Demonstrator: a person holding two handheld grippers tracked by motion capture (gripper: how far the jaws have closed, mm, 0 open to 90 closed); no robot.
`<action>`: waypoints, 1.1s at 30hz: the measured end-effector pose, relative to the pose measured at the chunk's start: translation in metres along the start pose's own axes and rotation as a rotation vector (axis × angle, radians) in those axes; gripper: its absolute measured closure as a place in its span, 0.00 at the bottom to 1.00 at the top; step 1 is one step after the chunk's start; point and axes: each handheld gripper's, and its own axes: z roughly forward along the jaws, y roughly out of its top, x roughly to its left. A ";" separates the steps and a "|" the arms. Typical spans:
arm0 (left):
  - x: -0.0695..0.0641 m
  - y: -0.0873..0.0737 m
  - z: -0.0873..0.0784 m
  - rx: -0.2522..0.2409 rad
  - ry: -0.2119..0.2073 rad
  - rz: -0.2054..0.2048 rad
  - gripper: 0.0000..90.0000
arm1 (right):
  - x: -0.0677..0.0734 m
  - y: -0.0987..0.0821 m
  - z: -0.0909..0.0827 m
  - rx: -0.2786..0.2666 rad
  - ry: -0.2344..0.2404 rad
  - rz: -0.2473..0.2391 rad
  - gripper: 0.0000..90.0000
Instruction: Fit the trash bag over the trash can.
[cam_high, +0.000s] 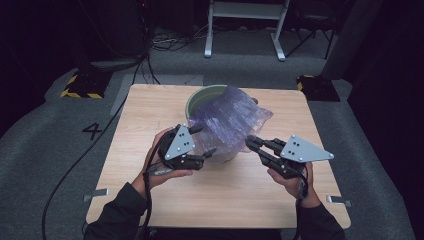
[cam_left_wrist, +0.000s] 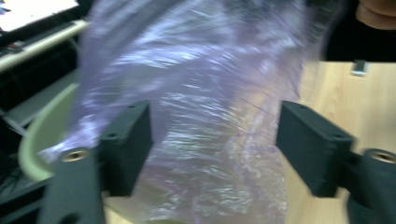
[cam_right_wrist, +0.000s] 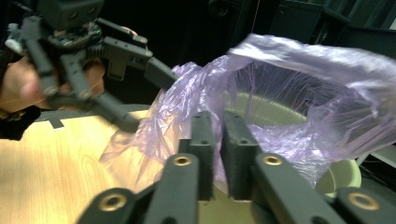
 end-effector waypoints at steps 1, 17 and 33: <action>-0.004 0.000 0.002 0.017 -0.005 0.021 0.23 | 0.000 0.001 0.001 -0.002 0.003 -0.001 0.97; -0.018 -0.008 0.020 0.109 0.130 0.073 0.20 | 0.007 0.021 0.007 -0.057 0.076 0.076 1.00; 0.005 -0.012 -0.004 0.008 0.165 -0.006 0.96 | 0.007 0.016 0.007 -0.021 -0.005 0.053 0.62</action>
